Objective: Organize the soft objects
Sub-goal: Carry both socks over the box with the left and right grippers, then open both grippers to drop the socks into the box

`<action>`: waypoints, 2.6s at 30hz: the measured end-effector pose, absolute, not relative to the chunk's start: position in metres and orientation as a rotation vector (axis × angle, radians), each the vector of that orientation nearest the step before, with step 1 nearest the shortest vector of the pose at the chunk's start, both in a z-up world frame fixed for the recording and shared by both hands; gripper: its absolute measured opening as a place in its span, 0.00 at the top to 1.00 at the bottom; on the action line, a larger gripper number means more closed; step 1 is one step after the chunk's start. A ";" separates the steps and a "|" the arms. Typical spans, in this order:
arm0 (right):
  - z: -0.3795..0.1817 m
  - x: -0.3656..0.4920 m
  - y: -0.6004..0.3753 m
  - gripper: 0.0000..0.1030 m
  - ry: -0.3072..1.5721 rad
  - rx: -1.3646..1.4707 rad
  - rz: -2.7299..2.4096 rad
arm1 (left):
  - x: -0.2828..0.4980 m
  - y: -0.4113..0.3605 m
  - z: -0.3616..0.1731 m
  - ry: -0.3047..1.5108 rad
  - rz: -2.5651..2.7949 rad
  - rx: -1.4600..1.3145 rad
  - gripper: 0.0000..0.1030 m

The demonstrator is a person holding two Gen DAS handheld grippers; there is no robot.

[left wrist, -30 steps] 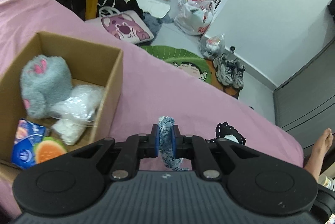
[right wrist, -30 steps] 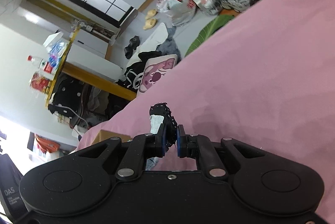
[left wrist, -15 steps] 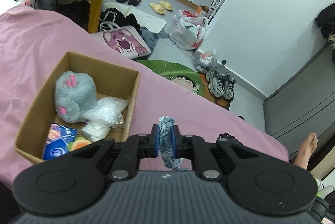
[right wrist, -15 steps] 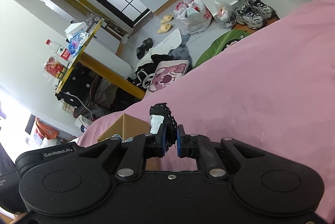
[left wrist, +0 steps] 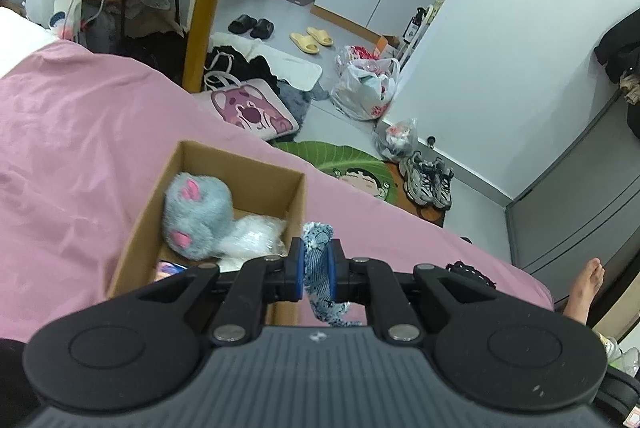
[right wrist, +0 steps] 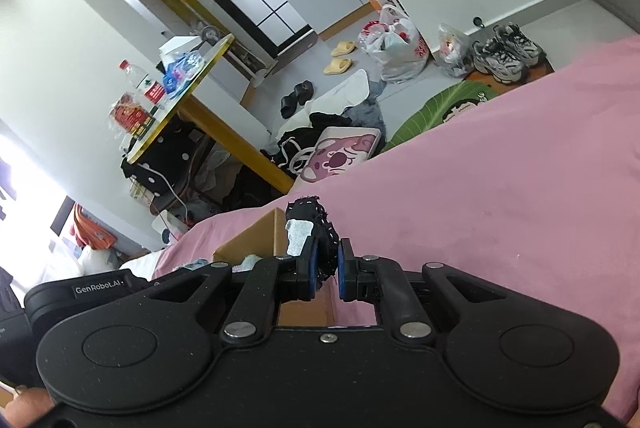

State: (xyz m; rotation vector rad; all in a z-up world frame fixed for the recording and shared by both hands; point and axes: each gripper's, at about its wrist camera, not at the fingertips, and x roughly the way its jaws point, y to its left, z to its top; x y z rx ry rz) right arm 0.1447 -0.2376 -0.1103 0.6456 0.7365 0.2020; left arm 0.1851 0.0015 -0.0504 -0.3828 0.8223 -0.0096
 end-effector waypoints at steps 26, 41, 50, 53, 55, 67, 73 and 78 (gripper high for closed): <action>-0.107 0.153 -0.155 0.90 0.791 0.523 0.305 | 0.184 0.086 -0.057 0.812 0.092 -0.421 0.90; -0.119 0.167 -0.119 0.71 0.851 0.461 0.299 | 0.197 0.111 -0.083 0.880 0.101 -0.454 0.90; -0.119 0.168 -0.131 0.67 0.857 0.481 0.257 | 0.213 0.096 -0.095 0.921 0.060 -0.456 0.89; -0.120 0.168 -0.139 0.53 0.855 0.493 0.223 | 0.215 0.085 -0.097 0.932 0.047 -0.447 0.89; -0.121 0.166 -0.143 0.53 0.856 0.499 0.216 | 0.217 0.080 -0.098 0.939 0.044 -0.446 0.89; -0.114 0.161 -0.164 0.53 0.819 0.539 0.202 | 0.212 0.048 -0.101 0.980 0.002 -0.377 0.87; -0.109 0.154 -0.174 0.53 0.802 0.546 0.203 | 0.208 0.040 -0.095 0.999 -0.034 -0.417 0.80; -0.100 0.149 -0.179 0.53 0.773 0.564 0.211 | 0.200 0.038 -0.079 0.976 -0.003 -0.382 0.67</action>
